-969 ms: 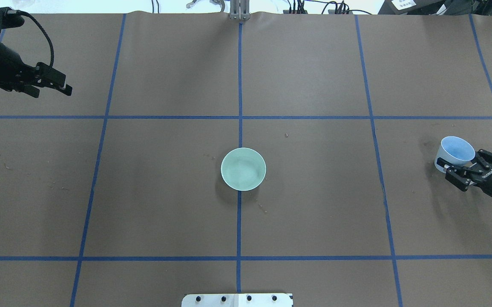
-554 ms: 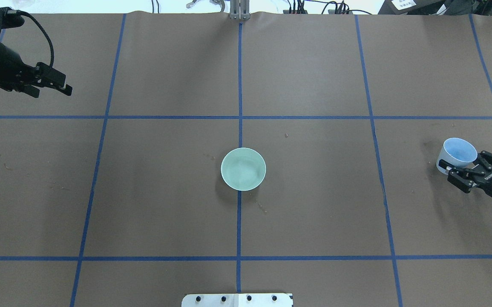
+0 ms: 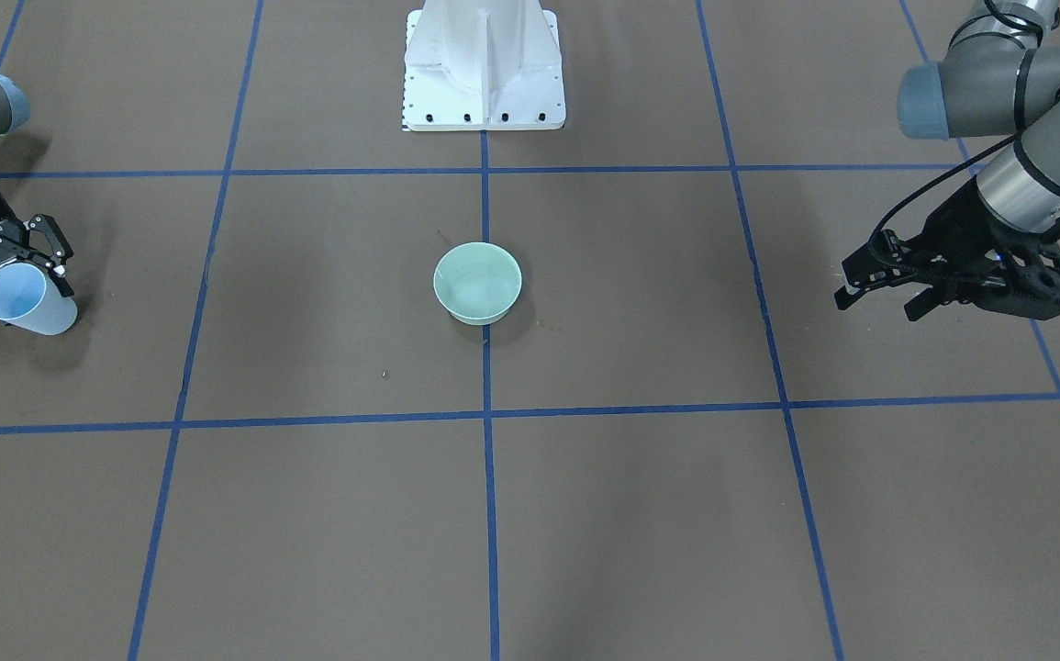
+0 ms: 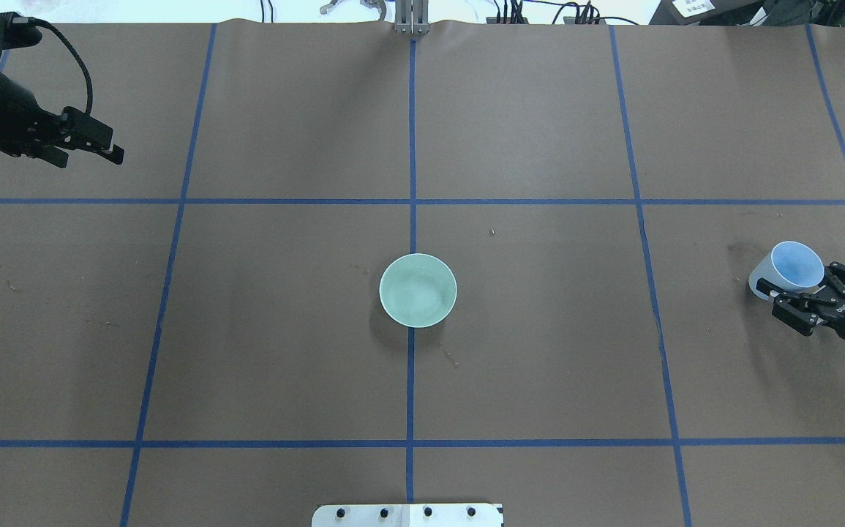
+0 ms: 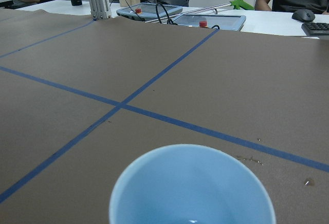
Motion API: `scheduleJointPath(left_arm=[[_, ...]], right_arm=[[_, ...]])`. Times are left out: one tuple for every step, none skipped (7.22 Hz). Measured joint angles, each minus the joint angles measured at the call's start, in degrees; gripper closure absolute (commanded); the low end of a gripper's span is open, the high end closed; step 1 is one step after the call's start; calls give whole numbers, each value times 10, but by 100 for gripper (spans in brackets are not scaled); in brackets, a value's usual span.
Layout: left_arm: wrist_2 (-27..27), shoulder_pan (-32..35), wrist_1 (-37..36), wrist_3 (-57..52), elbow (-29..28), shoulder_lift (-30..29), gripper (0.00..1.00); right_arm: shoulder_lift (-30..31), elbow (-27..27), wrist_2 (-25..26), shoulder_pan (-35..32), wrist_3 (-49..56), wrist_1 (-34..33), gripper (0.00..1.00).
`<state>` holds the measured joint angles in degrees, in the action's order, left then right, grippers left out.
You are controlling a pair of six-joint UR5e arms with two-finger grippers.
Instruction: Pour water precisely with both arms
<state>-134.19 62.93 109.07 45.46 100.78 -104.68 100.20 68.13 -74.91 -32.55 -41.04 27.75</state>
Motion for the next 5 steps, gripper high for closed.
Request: scheduleJointPath(left_arm=[[0, 0, 0, 0, 0, 0, 1], [0, 0, 0, 0, 0, 0, 1], [0, 0, 0, 0, 1, 0, 1], [0, 0, 0, 1, 1, 0, 1], [0, 0, -1, 1, 2, 0, 1]], right_arm=[[1, -2, 0, 0, 0, 3, 14], [3, -5, 0, 1, 0, 8, 9], [4, -7, 0, 1, 0, 13, 3], [6, -7, 0, 1, 0, 17, 1], [9, -7, 0, 1, 0, 21, 1]])
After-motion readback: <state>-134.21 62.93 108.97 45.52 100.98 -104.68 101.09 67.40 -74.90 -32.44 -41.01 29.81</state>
